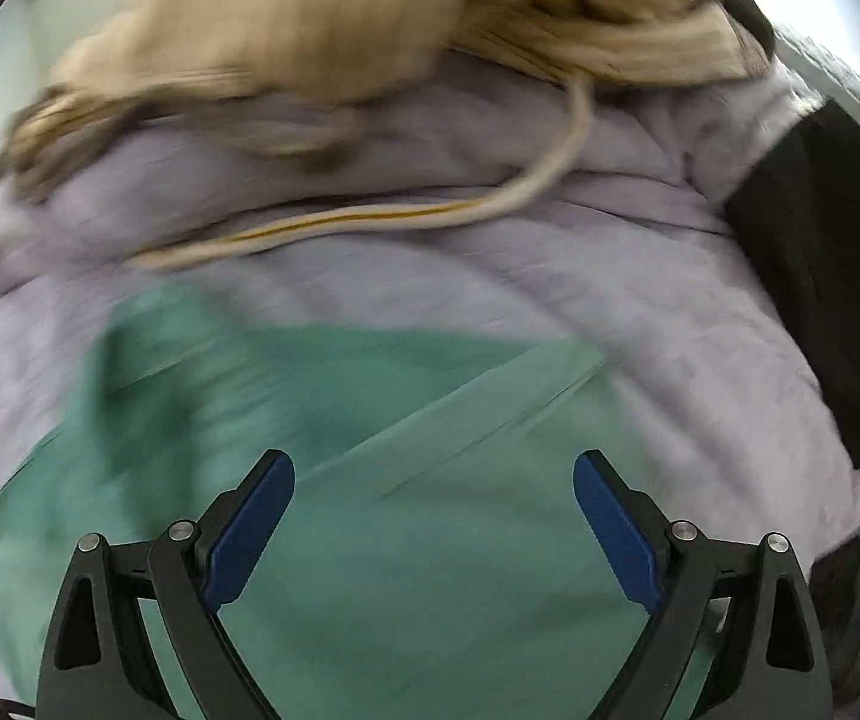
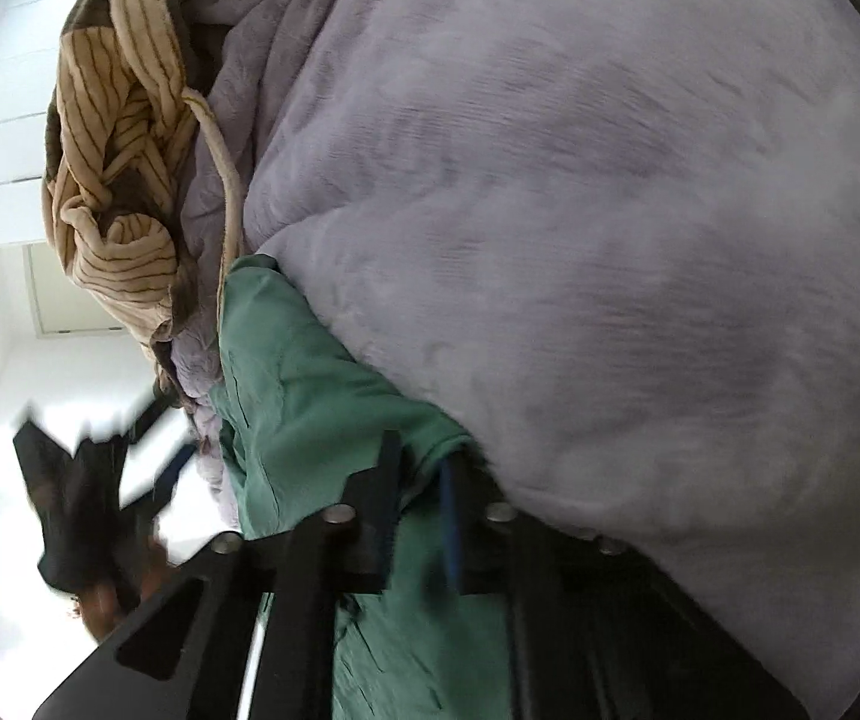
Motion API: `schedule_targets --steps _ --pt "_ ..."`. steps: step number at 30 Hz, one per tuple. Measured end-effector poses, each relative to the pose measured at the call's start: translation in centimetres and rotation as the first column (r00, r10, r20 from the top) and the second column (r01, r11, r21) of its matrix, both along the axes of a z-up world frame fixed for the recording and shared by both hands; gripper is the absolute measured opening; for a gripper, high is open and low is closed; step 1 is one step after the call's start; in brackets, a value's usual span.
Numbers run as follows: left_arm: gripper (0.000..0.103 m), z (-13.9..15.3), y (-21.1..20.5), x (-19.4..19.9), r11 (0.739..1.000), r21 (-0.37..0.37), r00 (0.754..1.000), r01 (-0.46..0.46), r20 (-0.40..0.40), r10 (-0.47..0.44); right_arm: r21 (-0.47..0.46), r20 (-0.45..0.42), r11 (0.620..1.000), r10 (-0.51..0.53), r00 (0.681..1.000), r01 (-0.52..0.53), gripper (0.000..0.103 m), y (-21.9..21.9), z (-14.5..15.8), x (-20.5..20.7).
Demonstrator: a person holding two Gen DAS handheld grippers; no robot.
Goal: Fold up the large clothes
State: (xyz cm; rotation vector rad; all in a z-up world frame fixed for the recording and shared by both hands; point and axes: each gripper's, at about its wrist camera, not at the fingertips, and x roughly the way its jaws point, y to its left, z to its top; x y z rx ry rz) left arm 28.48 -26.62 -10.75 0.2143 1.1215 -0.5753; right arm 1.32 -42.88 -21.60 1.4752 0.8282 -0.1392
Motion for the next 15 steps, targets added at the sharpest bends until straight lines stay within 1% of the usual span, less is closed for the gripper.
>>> schedule_targets --steps 1,3,4,5,6,7,8,10,12,15 --pt "0.094 -0.6 -1.9 0.3 1.0 0.0 1.0 0.023 -0.008 -0.023 0.009 0.007 1.0 0.009 1.0 -0.009 0.008 0.0 0.0 -0.1" --pt "0.094 -1.5 -5.0 0.9 0.998 0.026 0.999 0.054 0.004 -0.054 0.013 0.027 0.997 0.073 0.997 -0.073 0.02 -0.3 1.1 0.0" --pt "0.095 -1.8 -5.8 0.9 0.998 0.043 0.998 0.054 0.019 -0.055 -0.021 0.046 0.992 0.125 0.991 -0.124 0.035 -0.5 2.6 0.1" --pt "0.094 -1.8 -6.2 0.9 0.998 0.052 0.998 0.046 0.028 -0.048 -0.064 0.07 0.986 0.16 0.985 -0.155 0.045 -0.7 4.2 0.0" --pt "0.094 -1.9 -6.3 0.7 0.997 0.06 0.999 0.037 0.035 -0.039 -0.11 0.094 0.979 0.185 0.978 -0.174 0.062 -1.0 5.7 -0.1" --pt "0.094 -1.8 -6.1 0.4 0.997 0.069 0.998 0.028 0.048 -0.031 -0.157 0.119 0.969 0.208 0.971 -0.189 0.068 -1.3 7.2 0.0" --pt "0.094 -1.6 -5.5 -0.1 0.997 0.078 0.997 0.016 0.074 -0.022 -0.202 0.143 0.956 0.244 0.959 -0.213 0.068 -1.9 8.8 0.6" --pt "0.094 -1.1 -3.8 -1.1 0.996 0.09 0.993 -0.011 0.122 0.0 -0.198 0.169 0.949 0.278 0.946 -0.244 0.068 -3.2 9.6 2.6" --pt "0.095 -0.8 -1.2 -2.0 0.994 0.097 0.99 -0.057 0.132 0.044 -0.158 0.17 0.943 0.317 0.933 -0.292 0.068 -4.5 8.8 6.4" --pt "0.095 -0.3 3.7 -2.7 0.982 0.104 0.983 -0.157 0.111 0.145 -0.121 0.158 0.922 0.384 0.91 -0.368 0.068 -4.8 6.5 12.3"
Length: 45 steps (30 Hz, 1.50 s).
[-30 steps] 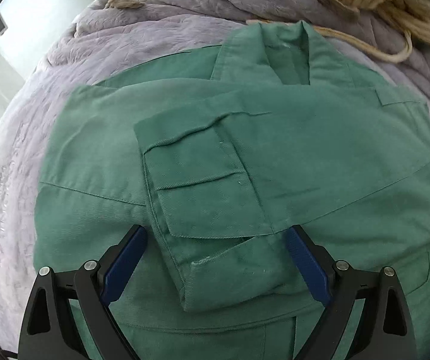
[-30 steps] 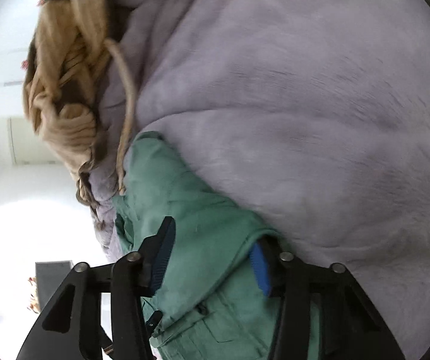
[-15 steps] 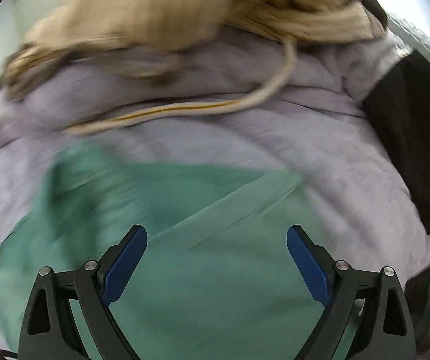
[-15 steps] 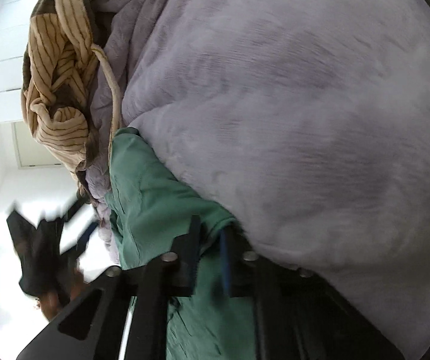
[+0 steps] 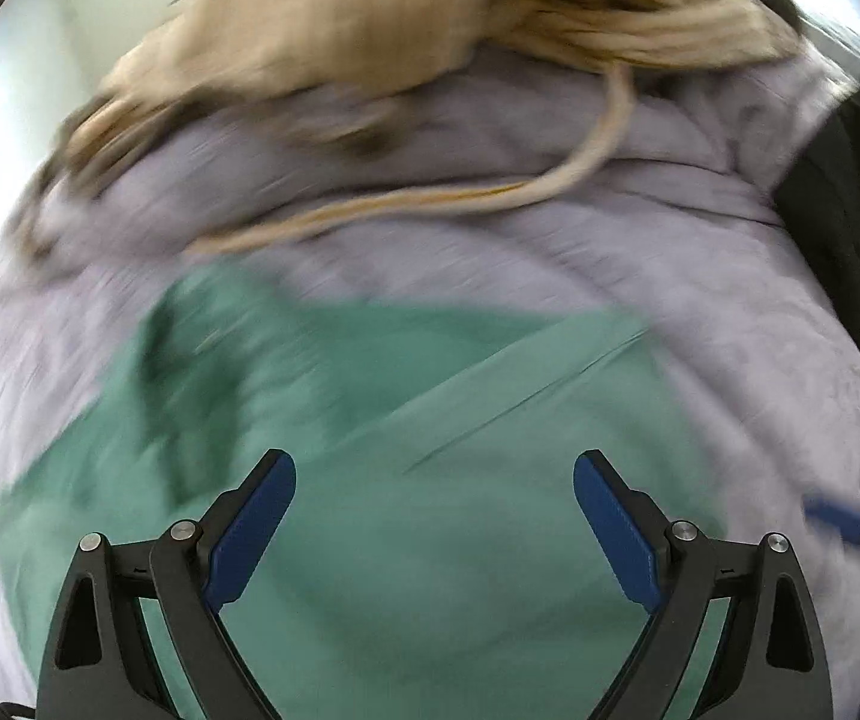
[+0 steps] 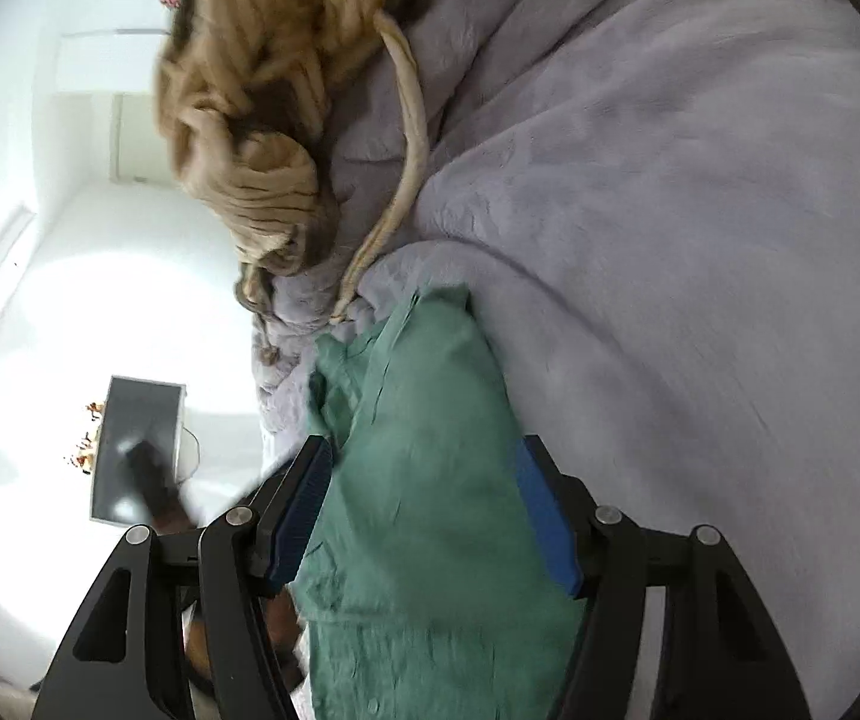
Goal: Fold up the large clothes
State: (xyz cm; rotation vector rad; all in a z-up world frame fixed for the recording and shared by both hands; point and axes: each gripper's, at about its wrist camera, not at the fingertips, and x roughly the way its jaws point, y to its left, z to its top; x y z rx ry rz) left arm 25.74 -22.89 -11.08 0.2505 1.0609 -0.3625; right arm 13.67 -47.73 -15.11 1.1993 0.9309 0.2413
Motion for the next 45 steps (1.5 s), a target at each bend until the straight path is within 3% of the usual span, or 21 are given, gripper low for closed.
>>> schedule_targets --steps 2,6,7,8,9,13,15,18,21,23,25,29,31,33,34,37,39,41,45 --pt "0.095 0.1 3.9 -0.5 0.997 0.009 0.997 -0.08 -0.008 0.08 0.026 -0.045 0.999 0.047 0.998 -0.046 0.068 0.6 -2.1 3.5" --pt "0.095 -0.5 10.7 -1.7 0.973 0.068 0.975 -0.22 -0.016 0.221 -0.008 -0.12 0.996 0.084 0.989 -0.086 0.068 1.8 -4.6 7.4" --pt "0.095 -0.9 12.2 -2.0 0.964 0.083 0.966 -0.254 -0.027 0.257 -0.012 -0.123 0.995 0.1 0.987 -0.102 0.047 2.1 -4.7 8.2" --pt "0.095 -1.6 13.6 -2.4 0.952 0.097 0.955 -0.289 -0.042 0.294 -0.027 -0.126 0.993 0.111 0.986 -0.116 0.019 2.2 -4.5 8.6" --pt "0.094 -2.1 14.8 -2.6 0.942 0.104 0.944 -0.319 -0.057 0.326 -0.048 -0.134 0.992 0.113 0.985 -0.12 0.004 2.3 -4.0 8.8" --pt "0.095 -4.2 18.0 -3.0 0.904 0.094 0.899 -0.418 -0.1 0.426 -0.237 -0.094 0.968 0.064 0.994 -0.084 0.004 1.3 -1.3 8.2" --pt "0.095 -5.0 18.7 -2.9 0.899 0.075 0.892 -0.43 -0.114 0.437 -0.249 -0.157 0.964 0.059 0.986 -0.097 0.004 0.5 -3.2 8.3" --pt "0.095 -5.5 18.1 -2.7 0.904 0.077 0.9 -0.421 -0.086 0.427 -0.238 -0.164 0.964 0.083 0.983 -0.121 0.005 0.3 -4.4 8.3" --pt "0.095 -5.4 17.9 -2.9 0.91 0.078 0.908 -0.407 -0.076 0.412 -0.31 -0.177 0.94 0.089 0.98 -0.141 0.016 0.8 -2.5 7.2" --pt "0.095 -5.0 18.2 -3.2 0.913 0.073 0.91 -0.402 -0.08 0.407 -0.316 -0.176 0.938 0.088 0.98 -0.141 0.024 0.8 -1.3 5.7" --pt "0.095 -3.9 19.3 -3.8 0.907 0.072 0.906 -0.414 -0.065 0.418 -0.297 -0.165 0.947 0.078 0.983 -0.125 0.039 0.6 -0.1 3.4" --pt "0.095 -3.4 21.4 -3.9 0.899 0.066 0.898 -0.433 -0.057 0.436 -0.255 -0.154 0.955 0.116 0.981 -0.153 0.039 1.7 1.9 -1.1" --pt "0.095 -4.1 21.8 -3.8 0.893 0.076 0.891 -0.443 -0.071 0.448 -0.303 -0.179 0.931 0.157 0.971 -0.206 0.039 3.1 2.0 -1.7" --pt "0.095 -4.7 22.1 -3.9 0.891 0.065 0.888 -0.449 -0.077 0.453 -0.39 -0.246 0.883 0.174 0.954 -0.262 0.037 4.5 1.0 -2.4" --pt "0.095 -4.8 22.1 -4.0 0.891 0.064 0.889 -0.449 -0.072 0.453 -0.39 -0.269 0.882 0.166 0.949 -0.264 0.023 4.6 0.3 -2.8" --pt "0.095 -5.1 21.9 -4.1 0.901 0.076 0.901 -0.427 -0.05 0.431 -0.312 -0.327 0.935 0.062 0.943 -0.17 0.007 3.0 -2.8 -5.3" --pt "0.095 -5.1 21.8 -4.6 0.911 0.084 0.912 -0.404 -0.035 0.408 -0.243 -0.321 0.967 -0.009 0.947 -0.073 0.007 1.8 -3.6 -7.1" --pt "0.095 -4.8 22.1 -4.8 0.915 0.09 0.917 -0.392 -0.036 0.396 -0.241 -0.315 0.969 -0.026 0.949 -0.054 0.008 1.7 -3.1 -7.8" --pt "0.095 -3.3 23.1 -5.8 0.919 0.068 0.92 -0.388 -0.036 0.391 -0.309 -0.334 0.945 0.0 0.942 -0.11 0.013 2.6 -1.0 -9.1"
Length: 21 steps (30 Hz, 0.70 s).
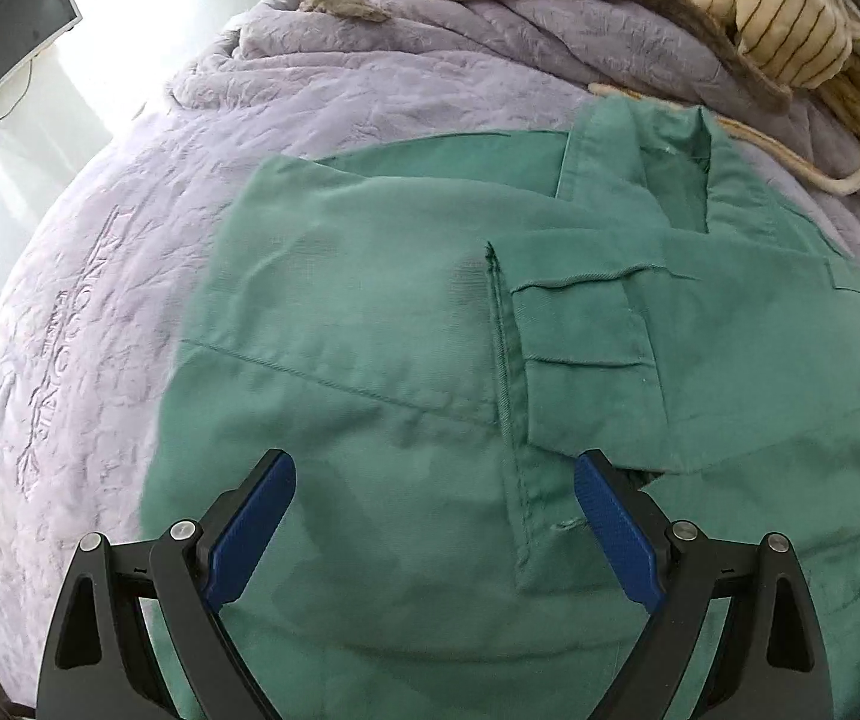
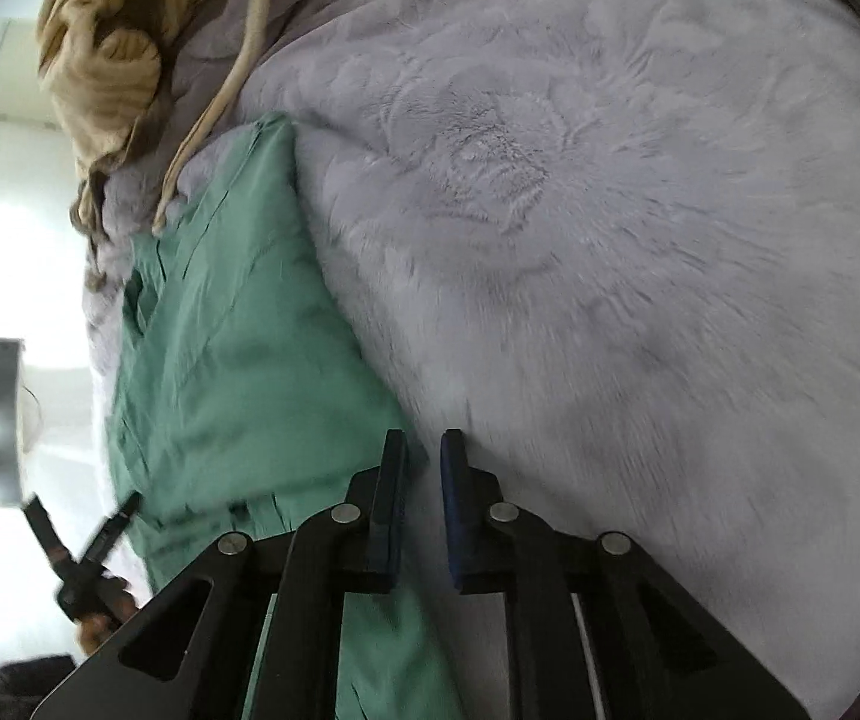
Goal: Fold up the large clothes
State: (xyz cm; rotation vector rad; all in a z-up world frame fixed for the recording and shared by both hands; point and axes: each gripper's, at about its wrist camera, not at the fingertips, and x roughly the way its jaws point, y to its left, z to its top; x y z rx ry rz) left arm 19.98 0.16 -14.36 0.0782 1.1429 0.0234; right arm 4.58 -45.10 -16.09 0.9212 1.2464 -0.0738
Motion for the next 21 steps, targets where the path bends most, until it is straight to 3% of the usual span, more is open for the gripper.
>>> schedule_targets --steps 3,5,7,12,18,21 --pt "0.095 1.0 1.0 -1.0 1.0 -0.01 1.0 0.011 -0.007 -0.011 -0.025 -0.004 1.0 0.006 1.0 -0.006 0.015 0.5 1.5 -1.7" --pt "0.095 1.3 1.5 -1.7 1.0 -0.006 0.999 0.02 -0.026 -0.02 -0.044 -0.012 0.999 0.007 1.0 -0.008 0.027 1.1 2.3 -3.1" --pt "0.095 1.4 1.9 -2.7 0.999 -0.002 0.998 0.033 -0.052 -0.033 -0.069 -0.022 0.998 0.01 1.0 -0.011 0.052 2.3 3.3 -4.2" --pt "0.095 1.7 3.1 -5.3 0.998 0.023 0.994 0.059 -0.094 -0.057 -0.093 -0.053 0.994 0.049 0.997 -0.054 0.053 5.1 4.6 -5.2" --pt "0.095 2.3 4.2 -9.0 0.998 0.001 0.987 0.064 -0.147 -0.063 -0.097 -0.092 0.992 0.073 0.993 -0.082 0.068 7.3 6.1 -6.7" --pt "0.095 2.4 4.5 -10.9 0.996 0.005 0.981 0.084 -0.174 -0.081 -0.086 -0.115 0.992 0.081 0.99 -0.091 0.068 8.3 6.4 -7.5"
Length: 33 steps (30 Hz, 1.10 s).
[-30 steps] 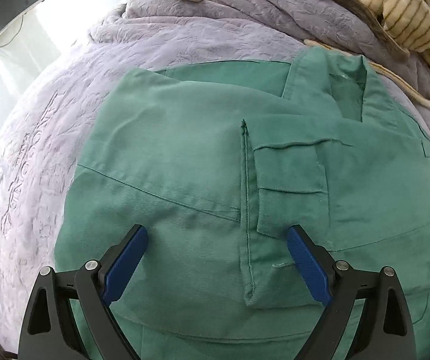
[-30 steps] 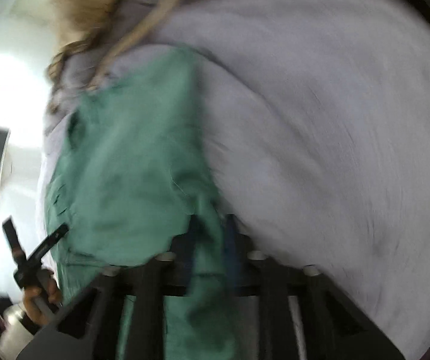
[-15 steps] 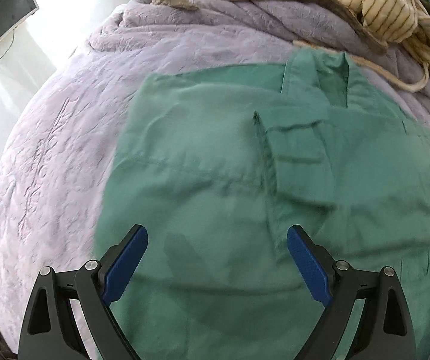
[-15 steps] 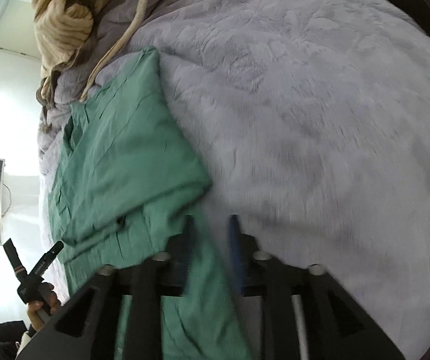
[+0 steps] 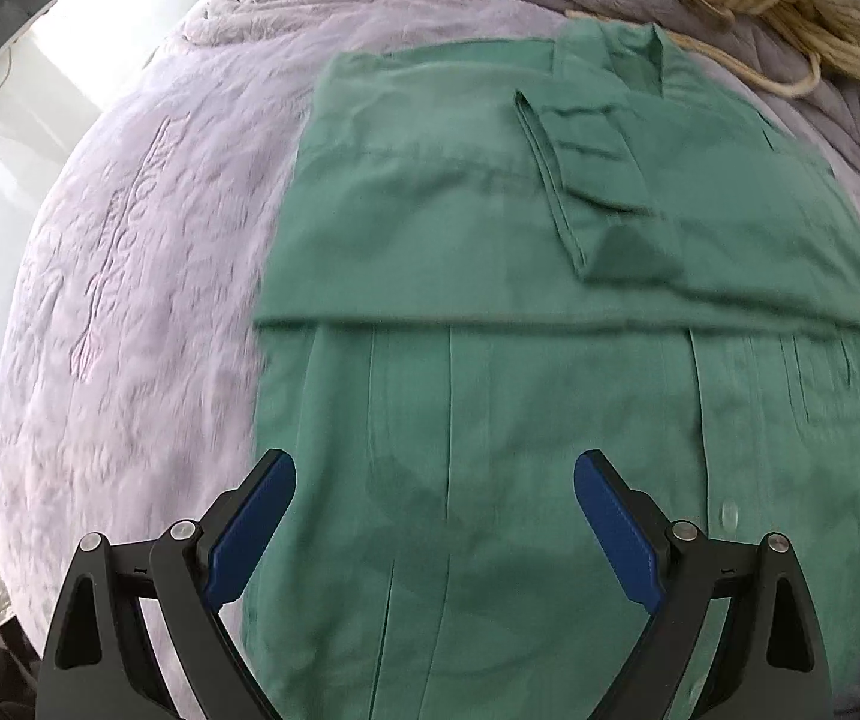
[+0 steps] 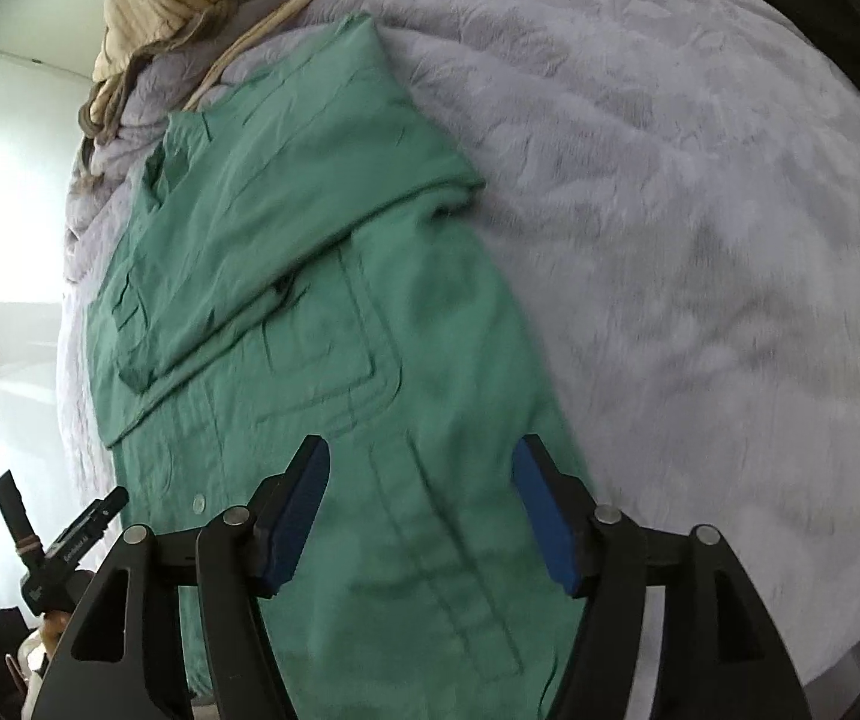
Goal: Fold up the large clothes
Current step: 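Release the jacket with the right gripper and withdraw both tools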
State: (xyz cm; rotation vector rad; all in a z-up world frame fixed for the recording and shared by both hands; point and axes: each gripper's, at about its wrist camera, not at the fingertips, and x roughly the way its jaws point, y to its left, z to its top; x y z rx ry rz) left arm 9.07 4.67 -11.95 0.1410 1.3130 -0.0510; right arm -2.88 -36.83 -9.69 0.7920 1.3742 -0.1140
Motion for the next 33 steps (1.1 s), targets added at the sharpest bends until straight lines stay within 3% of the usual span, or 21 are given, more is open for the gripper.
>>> schedule_targets --steps 11,13,15,33 --pt "0.095 0.3 1.5 -5.5 0.998 -0.051 0.995 -0.036 -0.1 0.031 0.015 -0.108 0.997 0.078 0.991 -0.076 0.073 4.3 0.3 -3.6" --pt "0.095 0.5 1.6 -6.4 0.998 -0.056 0.994 -0.043 -0.105 0.037 0.017 -0.117 0.996 0.087 0.989 -0.085 0.076 4.7 0.4 -4.1" --pt "0.103 0.8 1.7 -7.2 0.998 -0.048 0.994 -0.038 -0.104 0.033 0.022 -0.12 0.996 0.088 0.989 -0.086 0.08 5.1 0.6 -4.7" --pt "0.103 1.8 2.7 -12.9 0.999 -0.029 0.988 -0.044 -0.15 0.04 0.042 -0.199 0.996 0.089 0.976 -0.083 0.084 5.9 0.4 -7.2"
